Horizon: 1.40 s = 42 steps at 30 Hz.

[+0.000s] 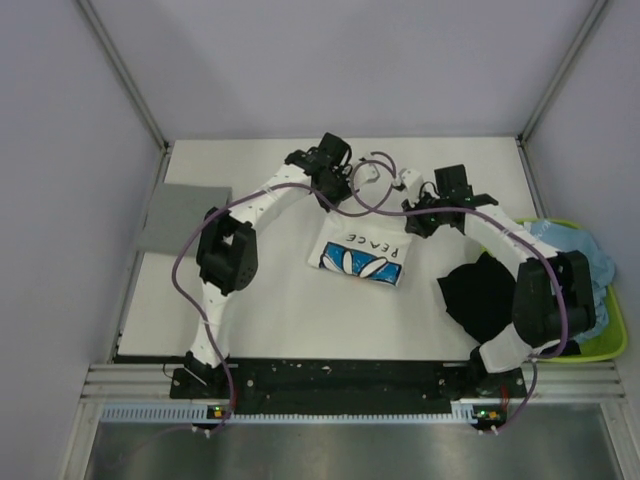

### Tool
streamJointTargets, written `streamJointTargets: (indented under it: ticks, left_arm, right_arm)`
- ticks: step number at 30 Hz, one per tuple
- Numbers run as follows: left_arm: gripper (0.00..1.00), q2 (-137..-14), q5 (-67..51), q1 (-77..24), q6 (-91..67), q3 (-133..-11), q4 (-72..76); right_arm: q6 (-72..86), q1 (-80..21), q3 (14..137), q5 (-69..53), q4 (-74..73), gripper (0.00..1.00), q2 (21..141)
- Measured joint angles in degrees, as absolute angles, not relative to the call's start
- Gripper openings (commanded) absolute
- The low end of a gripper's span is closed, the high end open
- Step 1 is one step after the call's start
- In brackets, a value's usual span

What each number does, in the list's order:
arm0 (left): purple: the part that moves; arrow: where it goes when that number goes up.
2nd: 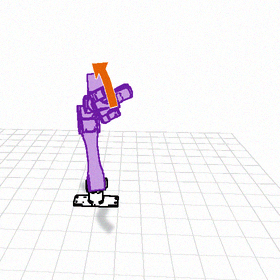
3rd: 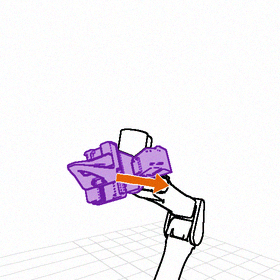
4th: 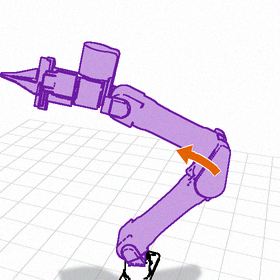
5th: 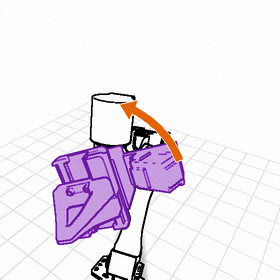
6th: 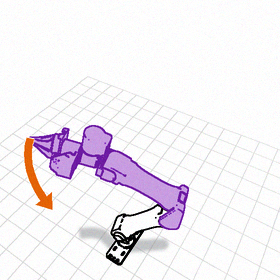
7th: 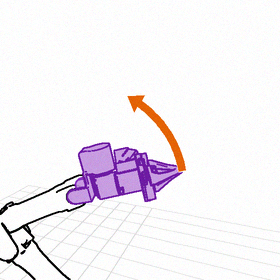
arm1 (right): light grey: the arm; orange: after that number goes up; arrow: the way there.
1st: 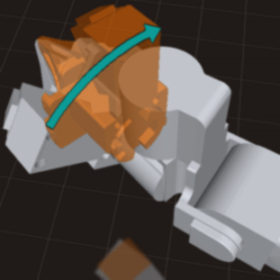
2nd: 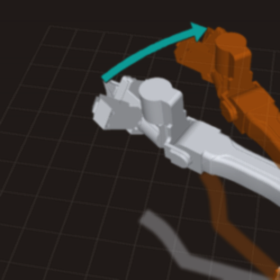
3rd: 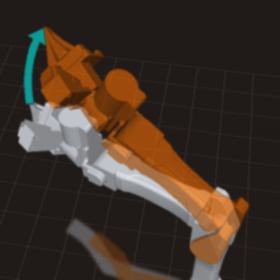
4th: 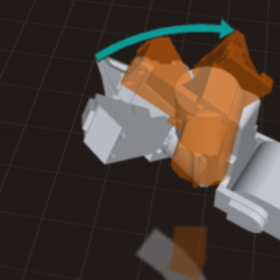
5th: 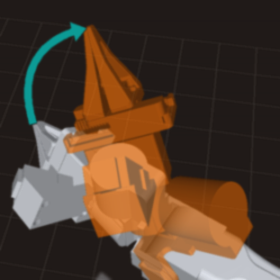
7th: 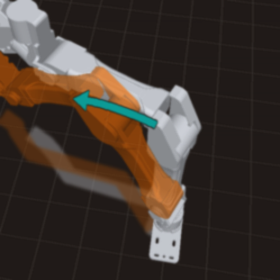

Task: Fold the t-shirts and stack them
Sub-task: Fold the long partially folded tshirt into a neat square

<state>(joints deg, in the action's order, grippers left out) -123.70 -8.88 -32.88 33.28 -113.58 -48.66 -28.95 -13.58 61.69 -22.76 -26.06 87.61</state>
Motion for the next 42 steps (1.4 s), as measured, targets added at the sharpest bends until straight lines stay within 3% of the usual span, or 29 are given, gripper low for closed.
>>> streamJointTargets:
  ticks: [9,19,26,30,35,37,40,42]
  left_arm:
    - [0.00,-130.32,-4.99,-31.97,30.06,-116.99,-43.07]
    - [0.02,-132.31,-5.67,-31.99,28.51,-117.14,-39.27]
    - [0.51,-133.47,-2.35,-32.29,28.82,-118.21,-37.12]
    - [0.61,-134.37,1.43,-32.21,29.76,-120.64,-36.93]
    - [0.61,-132.62,1.72,-31.97,29.87,-122.04,-37.60]
    - [0.57,-130.26,-0.82,-31.92,29.41,-121.12,-38.54]
    - [0.39,-123.50,-5.91,-31.86,28.05,-115.00,-39.13]
    - [0.32,-118.13,-9.85,-31.90,26.92,-109.56,-39.05]
  right_arm:
    - [-27.99,-13.15,65.21,-19.64,-20.73,0.00,97.03]
    - [-27.29,-12.95,65.28,-16.29,-19.07,0.01,98.08]
    - [-24.25,-12.23,65.93,-12.67,-18.41,0.25,99.31]
    - [-18.72,-8.40,68.23,-8.62,-18.70,0.41,101.93]
    - [-13.45,-5.89,70.81,-6.81,-20.18,0.45,100.77]
    - [-10.74,-6.17,70.96,-7.31,-21.54,0.38,98.00]
    - [-5.17,-7.11,70.48,-9.69,-23.09,0.22,91.24]
    - [0.10,-8.95,68.25,-11.99,-22.31,0.14,85.08]
